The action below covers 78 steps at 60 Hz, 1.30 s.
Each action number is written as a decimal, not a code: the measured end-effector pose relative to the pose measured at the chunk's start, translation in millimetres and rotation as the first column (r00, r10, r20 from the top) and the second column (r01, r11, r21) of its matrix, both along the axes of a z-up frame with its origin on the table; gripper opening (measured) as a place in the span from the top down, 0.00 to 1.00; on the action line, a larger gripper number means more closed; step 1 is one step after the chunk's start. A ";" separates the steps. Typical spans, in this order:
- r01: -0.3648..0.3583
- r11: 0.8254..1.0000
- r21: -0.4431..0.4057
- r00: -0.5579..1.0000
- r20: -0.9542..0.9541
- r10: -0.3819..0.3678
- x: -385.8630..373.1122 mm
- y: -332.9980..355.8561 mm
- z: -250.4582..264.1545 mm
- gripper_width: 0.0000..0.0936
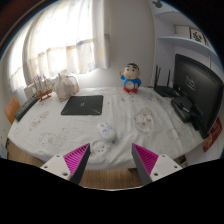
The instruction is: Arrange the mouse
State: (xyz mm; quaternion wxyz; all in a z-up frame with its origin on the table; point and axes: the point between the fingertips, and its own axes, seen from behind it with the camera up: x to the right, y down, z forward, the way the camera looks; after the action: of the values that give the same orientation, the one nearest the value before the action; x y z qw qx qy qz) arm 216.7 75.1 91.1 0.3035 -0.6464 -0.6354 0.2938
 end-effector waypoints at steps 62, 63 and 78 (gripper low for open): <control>0.002 1.000 0.017 0.996 -0.086 0.000 -169.3 1.1 -108.4 0.13; -0.001 1.000 0.014 0.996 -0.085 0.002 -169.8 -0.2 -108.4 0.16; -0.026 0.998 0.052 0.997 -0.078 0.030 -171.7 -13.0 -106.8 0.52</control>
State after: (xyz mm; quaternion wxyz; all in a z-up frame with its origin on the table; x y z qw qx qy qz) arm 45.1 62.1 -15.8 0.3405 -0.6176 -0.6391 0.3070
